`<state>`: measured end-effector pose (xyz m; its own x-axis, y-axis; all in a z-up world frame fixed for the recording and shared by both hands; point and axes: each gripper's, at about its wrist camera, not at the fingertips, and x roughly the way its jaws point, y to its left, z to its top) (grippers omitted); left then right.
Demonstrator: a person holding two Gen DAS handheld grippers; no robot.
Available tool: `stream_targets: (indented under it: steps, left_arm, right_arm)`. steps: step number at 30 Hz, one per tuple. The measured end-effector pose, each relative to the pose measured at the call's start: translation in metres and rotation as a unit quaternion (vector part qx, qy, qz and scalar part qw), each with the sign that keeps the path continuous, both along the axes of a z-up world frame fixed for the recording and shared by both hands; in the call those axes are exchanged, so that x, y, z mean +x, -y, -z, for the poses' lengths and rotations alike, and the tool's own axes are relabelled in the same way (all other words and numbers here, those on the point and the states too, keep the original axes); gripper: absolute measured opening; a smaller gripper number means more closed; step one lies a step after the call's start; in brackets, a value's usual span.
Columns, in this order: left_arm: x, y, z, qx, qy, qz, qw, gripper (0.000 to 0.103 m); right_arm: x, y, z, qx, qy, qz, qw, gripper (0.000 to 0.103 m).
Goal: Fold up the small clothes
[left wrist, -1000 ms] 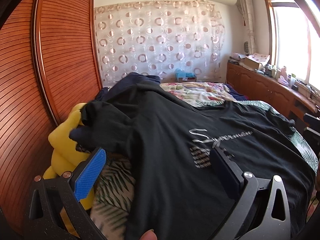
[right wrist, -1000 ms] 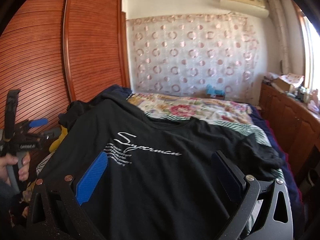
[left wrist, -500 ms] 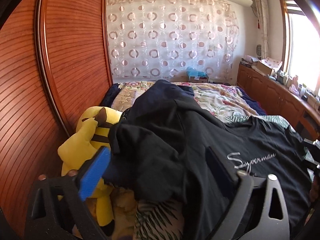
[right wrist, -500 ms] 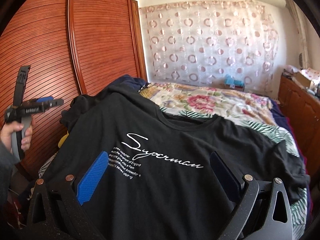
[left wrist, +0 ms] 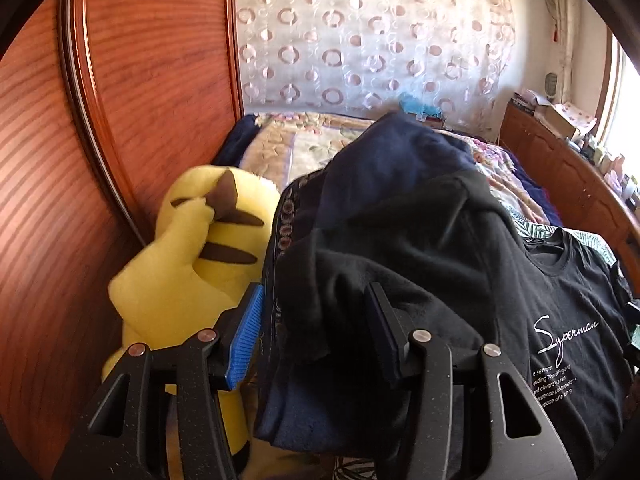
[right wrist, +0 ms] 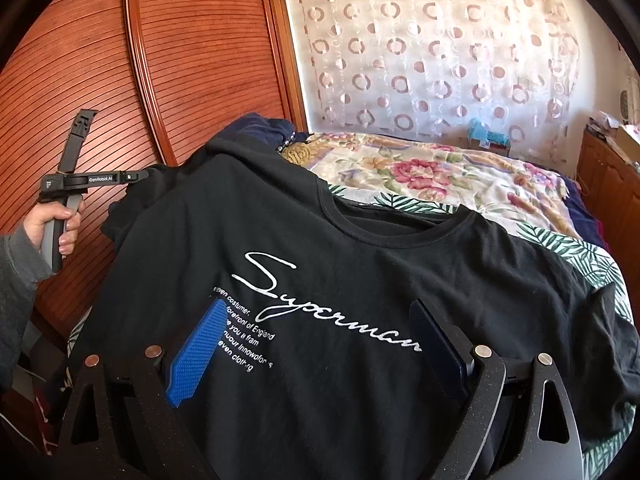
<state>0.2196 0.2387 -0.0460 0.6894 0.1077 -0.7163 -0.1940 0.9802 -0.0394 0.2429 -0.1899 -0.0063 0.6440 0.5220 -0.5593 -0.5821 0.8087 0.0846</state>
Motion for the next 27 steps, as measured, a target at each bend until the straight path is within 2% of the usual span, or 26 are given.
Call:
stream_targets:
  steps: [2,3,7,9,15,18,22,26,27]
  left_arm:
    - [0.002,-0.003,0.004,-0.001,-0.007,0.0,1.0,0.053]
    - [0.002,-0.003,0.004,0.0,-0.007,0.003,1.0,0.049]
    - [0.001,0.004,-0.006,0.013,0.0,0.027,0.9996,0.016]
    - [-0.003,0.01,-0.015,0.026,0.012,0.033,0.999,0.009]
    - [-0.01,0.039,-0.049,0.057,0.04,0.061,0.9957,0.007]
    - [-0.012,0.059,-0.069,0.058,0.061,0.087,0.9927,0.007]
    - [-0.004,0.106,-0.096,0.049,0.078,0.145,0.9851,0.007]
    - [0.008,0.158,-0.104,0.025,0.077,0.21,0.9743,0.008]
    - [0.012,0.168,-0.103,0.023,0.074,0.221,0.9722,0.011]
  right_arm:
    - [0.003,0.0,-0.001,0.0,-0.003,-0.001,1.0,0.093]
    - [0.004,0.0,-0.001,0.001,-0.004,-0.001,1.0,0.093]
    - [0.002,-0.003,-0.003,0.003,-0.005,-0.001,1.0,0.093]
    - [0.004,-0.003,-0.001,0.004,-0.002,0.001,1.0,0.093]
    - [0.005,0.003,0.003,0.016,-0.004,0.013,1.0,0.093]
    - [0.004,0.008,0.003,0.021,-0.001,0.018,1.0,0.093]
    - [0.0,0.011,0.0,0.026,0.006,0.025,0.999,0.093]
    - [-0.007,0.018,-0.002,0.035,0.015,0.039,0.999,0.093]
    - [-0.01,0.02,-0.001,0.037,0.017,0.043,0.998,0.093]
